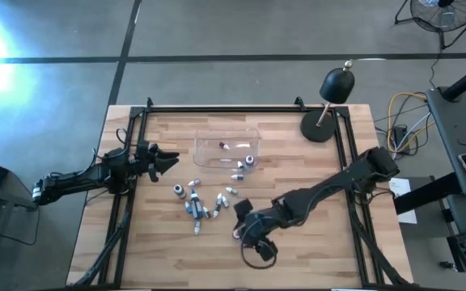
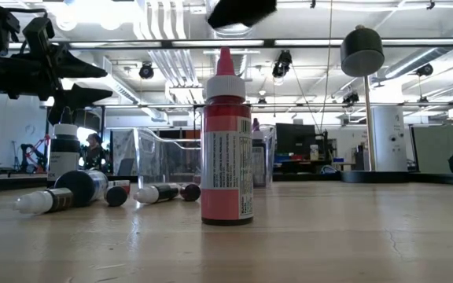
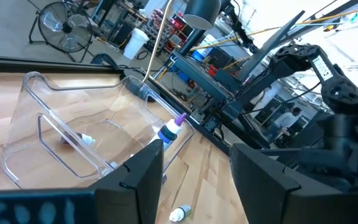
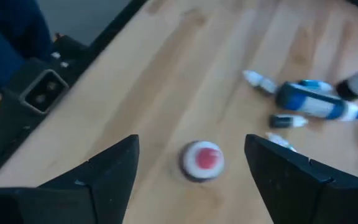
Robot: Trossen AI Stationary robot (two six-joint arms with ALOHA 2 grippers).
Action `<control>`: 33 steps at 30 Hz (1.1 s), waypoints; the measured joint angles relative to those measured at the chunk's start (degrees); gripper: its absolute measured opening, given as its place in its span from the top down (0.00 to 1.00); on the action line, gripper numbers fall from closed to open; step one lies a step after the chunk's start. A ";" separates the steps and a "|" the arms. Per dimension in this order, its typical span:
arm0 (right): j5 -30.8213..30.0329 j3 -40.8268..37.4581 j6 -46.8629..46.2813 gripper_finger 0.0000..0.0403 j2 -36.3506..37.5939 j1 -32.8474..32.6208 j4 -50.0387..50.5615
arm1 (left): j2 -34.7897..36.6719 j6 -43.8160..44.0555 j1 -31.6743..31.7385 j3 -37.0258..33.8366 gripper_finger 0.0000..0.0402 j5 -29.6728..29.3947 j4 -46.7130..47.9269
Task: Pick & Place food coloring
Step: Put the large pink food coloring bottle into the transparent bin
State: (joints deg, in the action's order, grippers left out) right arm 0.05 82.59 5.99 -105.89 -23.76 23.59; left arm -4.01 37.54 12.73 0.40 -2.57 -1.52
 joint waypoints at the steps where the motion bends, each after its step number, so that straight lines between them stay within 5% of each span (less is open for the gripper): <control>1: -0.05 0.11 -0.39 0.27 -0.70 -0.17 -2.08 | 0.00 0.00 -0.02 0.00 0.60 0.00 0.00; 7: -5.96 0.07 -5.96 0.24 -2.49 -0.51 -2.29 | -0.24 0.00 -0.02 0.01 0.60 -0.01 0.00; 18: -6.02 0.10 -6.93 0.25 -5.64 -0.52 -4.31 | -0.83 0.00 -0.02 0.02 0.60 0.00 0.00; 33: -4.33 0.07 -10.98 0.41 -6.60 -0.47 -2.42 | -1.09 0.00 0.00 0.01 0.60 0.00 0.00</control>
State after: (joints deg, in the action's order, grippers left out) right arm -4.28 82.65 -4.99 -112.49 -24.23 21.17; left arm -5.10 37.54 12.73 0.41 -2.57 -1.52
